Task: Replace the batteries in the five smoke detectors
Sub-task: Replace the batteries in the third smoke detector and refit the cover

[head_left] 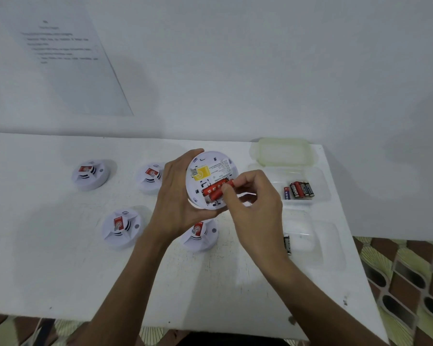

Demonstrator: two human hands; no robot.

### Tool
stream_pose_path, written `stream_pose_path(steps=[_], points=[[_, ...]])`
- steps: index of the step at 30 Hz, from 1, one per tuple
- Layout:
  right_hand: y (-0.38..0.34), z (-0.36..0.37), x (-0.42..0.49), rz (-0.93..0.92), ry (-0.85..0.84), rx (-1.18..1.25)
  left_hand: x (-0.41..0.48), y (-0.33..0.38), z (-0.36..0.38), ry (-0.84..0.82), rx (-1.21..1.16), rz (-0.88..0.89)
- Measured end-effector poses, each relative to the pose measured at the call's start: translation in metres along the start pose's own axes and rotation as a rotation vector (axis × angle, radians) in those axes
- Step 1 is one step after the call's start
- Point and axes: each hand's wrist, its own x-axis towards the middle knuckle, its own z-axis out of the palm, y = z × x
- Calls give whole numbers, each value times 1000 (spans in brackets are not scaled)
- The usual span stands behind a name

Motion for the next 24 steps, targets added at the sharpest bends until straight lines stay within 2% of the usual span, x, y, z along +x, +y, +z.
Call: stream_pose_path(steps=[3,6,12,17,24], points=[[0,-23,5,3,14,110,-4,3,7,-6,-39,28],[8,-59,12,65,-73,121,-4,12,11,-12,-59,42],[62,-129,17,214,-242,-309,-2,48,24,-51,-113,35],[108,-144,14,239,-349,-618,-6,64,38,-79,-108,11],[143,-138,12,229,-411,-712,-16,68,45,-91,-62,-72]])
